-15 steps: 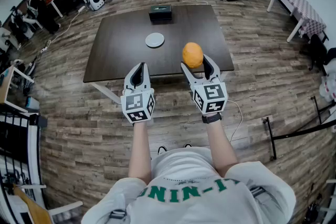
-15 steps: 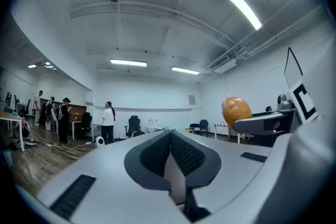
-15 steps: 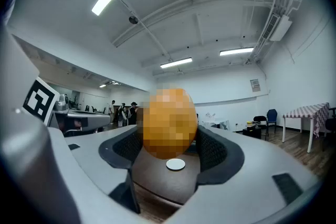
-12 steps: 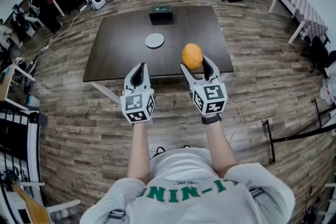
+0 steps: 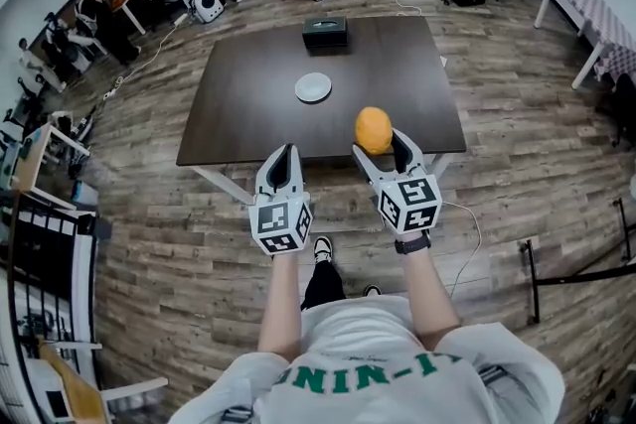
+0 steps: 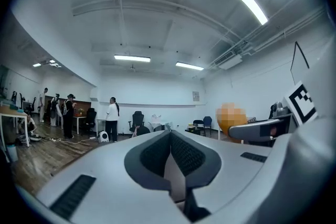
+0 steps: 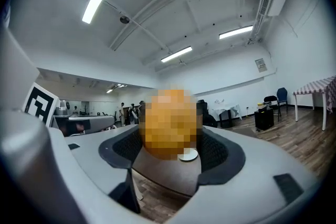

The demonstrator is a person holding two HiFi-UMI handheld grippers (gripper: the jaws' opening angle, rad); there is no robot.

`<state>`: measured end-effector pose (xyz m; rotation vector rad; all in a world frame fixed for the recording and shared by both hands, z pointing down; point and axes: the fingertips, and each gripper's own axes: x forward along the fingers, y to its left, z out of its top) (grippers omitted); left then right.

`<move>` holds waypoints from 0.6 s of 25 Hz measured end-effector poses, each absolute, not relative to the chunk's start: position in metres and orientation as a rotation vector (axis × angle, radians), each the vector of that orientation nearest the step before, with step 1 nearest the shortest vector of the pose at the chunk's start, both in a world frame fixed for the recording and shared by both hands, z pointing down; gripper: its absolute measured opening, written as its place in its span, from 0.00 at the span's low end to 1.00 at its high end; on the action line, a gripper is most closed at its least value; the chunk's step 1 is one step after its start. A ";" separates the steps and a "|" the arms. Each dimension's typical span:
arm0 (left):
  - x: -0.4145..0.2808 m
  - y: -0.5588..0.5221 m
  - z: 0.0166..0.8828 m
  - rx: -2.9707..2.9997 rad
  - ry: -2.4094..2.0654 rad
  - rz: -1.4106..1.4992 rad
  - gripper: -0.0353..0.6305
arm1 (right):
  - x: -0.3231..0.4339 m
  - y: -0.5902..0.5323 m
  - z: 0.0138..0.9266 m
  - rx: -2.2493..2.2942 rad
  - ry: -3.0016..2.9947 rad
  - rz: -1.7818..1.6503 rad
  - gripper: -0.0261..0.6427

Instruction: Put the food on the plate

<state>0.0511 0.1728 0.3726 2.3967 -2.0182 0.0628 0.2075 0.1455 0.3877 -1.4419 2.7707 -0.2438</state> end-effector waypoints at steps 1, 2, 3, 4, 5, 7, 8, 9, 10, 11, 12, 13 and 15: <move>0.048 0.165 0.377 2.397 -2.017 0.068 0.08 | 0.203 0.139 0.391 -1.440 2.773 -0.250 0.53; 0.043 0.156 0.382 2.392 -2.014 0.072 0.08 | 0.198 0.131 0.396 -1.437 2.776 -0.259 0.53; 0.037 0.146 0.386 2.385 -2.008 0.074 0.08 | 0.191 0.122 0.400 -1.432 2.781 -0.268 0.53; 0.030 0.133 0.389 2.380 -2.002 0.076 0.08 | 0.183 0.112 0.402 -1.426 2.786 -0.274 0.53; 0.023 0.120 0.391 2.379 -1.996 0.076 0.08 | 0.174 0.100 0.404 -1.421 2.792 -0.275 0.53; 0.008 0.090 0.392 2.386 -1.986 0.064 0.08 | 0.156 0.073 0.404 -1.417 2.801 -0.269 0.53; 0.001 0.075 0.390 2.392 -1.986 0.052 0.08 | 0.147 0.059 0.402 -1.419 2.799 -0.266 0.53; -0.006 0.059 0.386 2.397 -1.990 0.037 0.08 | 0.140 0.044 0.400 -1.423 2.793 -0.266 0.53; -0.013 0.043 0.380 2.404 -1.995 0.020 0.08 | 0.133 0.030 0.397 -1.428 2.784 -0.267 0.53; -0.019 0.027 0.374 2.414 -1.995 -0.002 0.08 | 0.126 0.015 0.394 -1.434 2.776 -0.265 0.53; -0.026 0.010 0.367 2.426 -1.988 -0.027 0.08 | 0.118 0.001 0.390 -1.439 2.773 -0.256 0.53; -0.032 -0.007 0.362 2.437 -1.979 -0.051 0.08 | 0.110 -0.014 0.386 -1.444 2.773 -0.244 0.53; -0.050 -0.037 0.353 2.453 -1.967 -0.076 0.08 | 0.089 -0.043 0.380 -1.454 2.772 -0.233 0.53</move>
